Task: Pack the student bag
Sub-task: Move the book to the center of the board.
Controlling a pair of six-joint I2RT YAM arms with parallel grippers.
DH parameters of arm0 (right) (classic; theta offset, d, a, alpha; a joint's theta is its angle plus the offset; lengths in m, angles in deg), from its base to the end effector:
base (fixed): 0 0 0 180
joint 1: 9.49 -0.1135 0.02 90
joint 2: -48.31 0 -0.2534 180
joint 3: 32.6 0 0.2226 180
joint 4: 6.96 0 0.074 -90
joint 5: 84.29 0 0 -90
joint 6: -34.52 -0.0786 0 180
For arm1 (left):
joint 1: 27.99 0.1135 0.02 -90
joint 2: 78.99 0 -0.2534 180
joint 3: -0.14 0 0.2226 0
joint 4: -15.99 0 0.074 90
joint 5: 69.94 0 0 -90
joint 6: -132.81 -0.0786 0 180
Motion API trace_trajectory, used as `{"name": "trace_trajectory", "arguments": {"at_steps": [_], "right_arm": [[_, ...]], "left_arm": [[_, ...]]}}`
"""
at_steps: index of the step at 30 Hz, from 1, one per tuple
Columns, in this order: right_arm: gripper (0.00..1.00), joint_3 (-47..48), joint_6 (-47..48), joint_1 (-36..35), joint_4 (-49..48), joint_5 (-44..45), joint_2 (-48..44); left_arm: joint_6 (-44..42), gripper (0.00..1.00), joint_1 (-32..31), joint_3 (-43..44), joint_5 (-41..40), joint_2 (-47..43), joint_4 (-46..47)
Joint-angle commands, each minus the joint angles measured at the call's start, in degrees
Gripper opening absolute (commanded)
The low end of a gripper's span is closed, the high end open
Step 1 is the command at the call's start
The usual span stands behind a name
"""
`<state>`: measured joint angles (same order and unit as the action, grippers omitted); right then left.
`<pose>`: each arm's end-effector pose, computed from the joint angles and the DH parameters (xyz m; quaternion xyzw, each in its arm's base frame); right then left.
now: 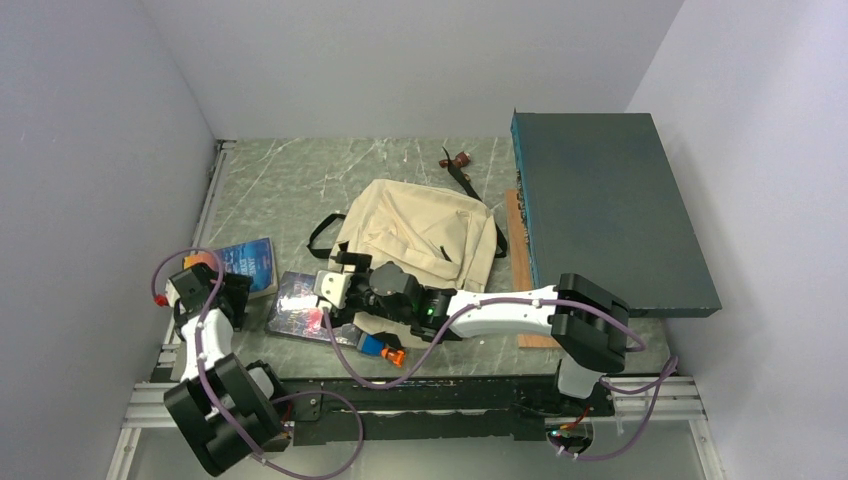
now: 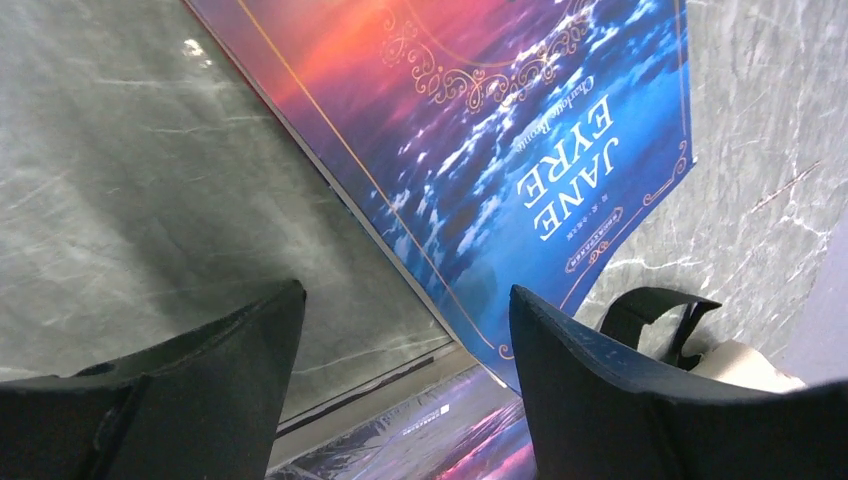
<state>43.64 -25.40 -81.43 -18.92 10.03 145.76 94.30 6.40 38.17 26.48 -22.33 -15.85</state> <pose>0.1330 0.3887 0.2597 -0.5763 0.4980 0.2044 0.6149 0.1605 0.0992 0.1368 -0.6262 0.7008 -0.1023 0.3260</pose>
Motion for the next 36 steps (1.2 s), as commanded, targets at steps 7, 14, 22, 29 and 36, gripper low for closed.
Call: {"name": "trace_trajectory", "arguments": {"at_steps": [7,14,22,29,36], "right_arm": [[0.88,-3.53,-0.78,0.22,-9.26,0.3,-4.02],[0.86,-2.57,0.73,0.22,-10.44,0.6,-0.86],[0.88,-1.34,9.03,0.14,-14.76,2.0,4.24],[0.9,2.87,12.41,0.31,-18.74,-0.49,10.18],[0.92,9.76,9.29,2.14,-21.84,-7.5,18.62]], "left_arm": [[-2.49,0.59,0.5,5.23,5.05,12.49,3.73],[-6.59,0.09,-3.11,9.44,4.27,17.15,2.41],[-11.46,0.0,-8.05,16.36,11.82,20.42,-0.47],[-14.29,0.0,-9.35,20.22,15.16,19.19,-3.8],[-14.56,0.0,-9.64,21.49,16.43,18.13,-5.33]]}}
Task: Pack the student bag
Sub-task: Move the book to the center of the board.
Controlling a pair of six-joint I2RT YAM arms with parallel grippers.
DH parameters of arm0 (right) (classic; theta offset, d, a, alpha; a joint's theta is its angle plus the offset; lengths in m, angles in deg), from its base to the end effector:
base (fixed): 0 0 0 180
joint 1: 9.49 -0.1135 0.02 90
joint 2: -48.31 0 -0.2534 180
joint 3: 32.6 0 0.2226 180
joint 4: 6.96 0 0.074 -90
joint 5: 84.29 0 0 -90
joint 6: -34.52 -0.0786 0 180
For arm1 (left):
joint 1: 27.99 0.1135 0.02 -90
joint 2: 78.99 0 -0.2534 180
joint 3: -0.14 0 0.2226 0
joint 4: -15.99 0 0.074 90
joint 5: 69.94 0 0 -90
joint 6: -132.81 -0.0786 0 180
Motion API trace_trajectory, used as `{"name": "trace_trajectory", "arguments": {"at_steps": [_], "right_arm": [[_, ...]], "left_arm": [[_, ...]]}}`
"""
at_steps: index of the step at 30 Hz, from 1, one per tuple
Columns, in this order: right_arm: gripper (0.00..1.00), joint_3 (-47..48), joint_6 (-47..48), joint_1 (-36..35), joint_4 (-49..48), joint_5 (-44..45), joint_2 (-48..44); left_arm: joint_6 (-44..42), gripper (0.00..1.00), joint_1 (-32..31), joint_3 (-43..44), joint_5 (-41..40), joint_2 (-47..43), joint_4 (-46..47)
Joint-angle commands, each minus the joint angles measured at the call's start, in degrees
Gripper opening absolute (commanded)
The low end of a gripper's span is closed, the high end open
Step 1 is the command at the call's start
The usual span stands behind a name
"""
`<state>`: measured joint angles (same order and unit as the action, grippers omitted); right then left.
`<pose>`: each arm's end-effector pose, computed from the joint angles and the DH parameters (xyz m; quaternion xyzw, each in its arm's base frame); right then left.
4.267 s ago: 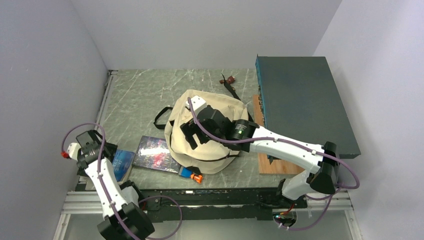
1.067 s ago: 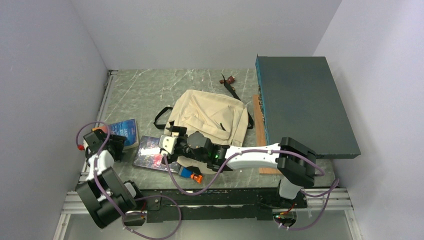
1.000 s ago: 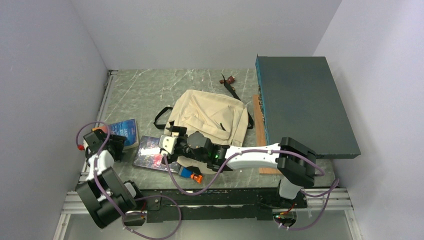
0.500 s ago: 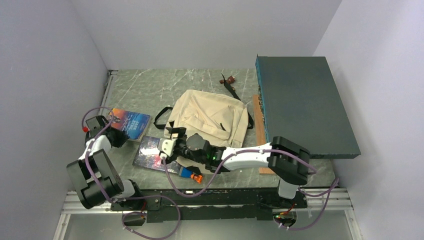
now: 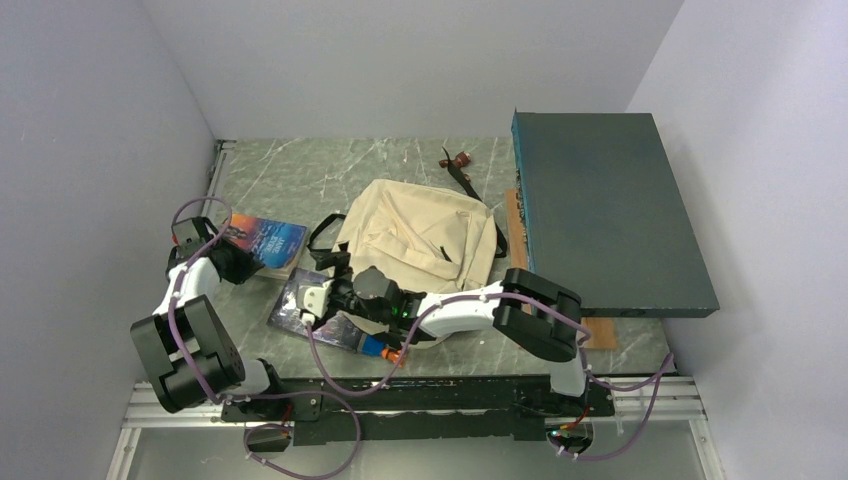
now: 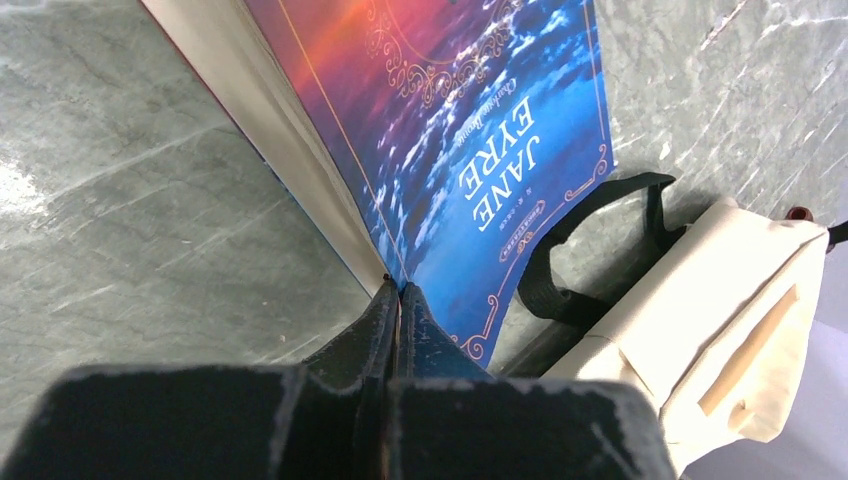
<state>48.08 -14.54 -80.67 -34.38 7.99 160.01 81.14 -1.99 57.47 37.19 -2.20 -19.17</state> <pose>0.1503 0.4313 0.2247 -0.5970 0.4182 0.1645 0.6645 0.2423 0.0924 0.1645 -0.4632 0.8216 -0.1733 0.2835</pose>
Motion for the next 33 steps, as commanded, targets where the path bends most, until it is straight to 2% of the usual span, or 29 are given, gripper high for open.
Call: {"name": "trace_trajectory", "arguments": {"at_steps": [1,6,12,16,20,25,29,33], "right_arm": [[0.93,6.22,-1.98,1.73,-7.11,-6.53,5.73],[0.94,13.3,-1.09,3.03,-4.31,-11.16,11.99],[0.94,12.41,0.31,1.21,-1.14,-3.1,9.5],[0.97,7.22,1.83,-1.3,-2.84,8.03,4.1],[0.97,2.83,-0.69,-1.69,2.94,7.63,-3.86],[0.97,1.21,-0.3,-4.0,10.39,13.74,-10.58],[0.98,0.26,-4.84,-5.36,15.83,16.6,-16.72],[0.98,-1.0,-11.91,-5.35,21.49,17.2,-23.65]], "left_arm": [[-1.56,0.0,-1.22,2.43,5.87,-1.92,-2.24],[-3.34,0.0,-1.21,3.3,5.14,-3.11,-4.26],[-3.85,0.0,-1.22,1.85,3.31,-4.68,-3.86],[-3.46,0.0,-1.25,0.95,4.64,-4.19,-1.69],[-2.29,0.0,-1.3,0.68,5.6,-3.2,-0.87],[-0.96,0.0,-1.34,-0.93,4.16,-3.95,0.39],[-1.34,0.0,-1.3,-0.6,3.91,-2.66,-0.19],[-1.77,0.09,-1.15,-0.27,2.98,-2.54,-1.95]]}}
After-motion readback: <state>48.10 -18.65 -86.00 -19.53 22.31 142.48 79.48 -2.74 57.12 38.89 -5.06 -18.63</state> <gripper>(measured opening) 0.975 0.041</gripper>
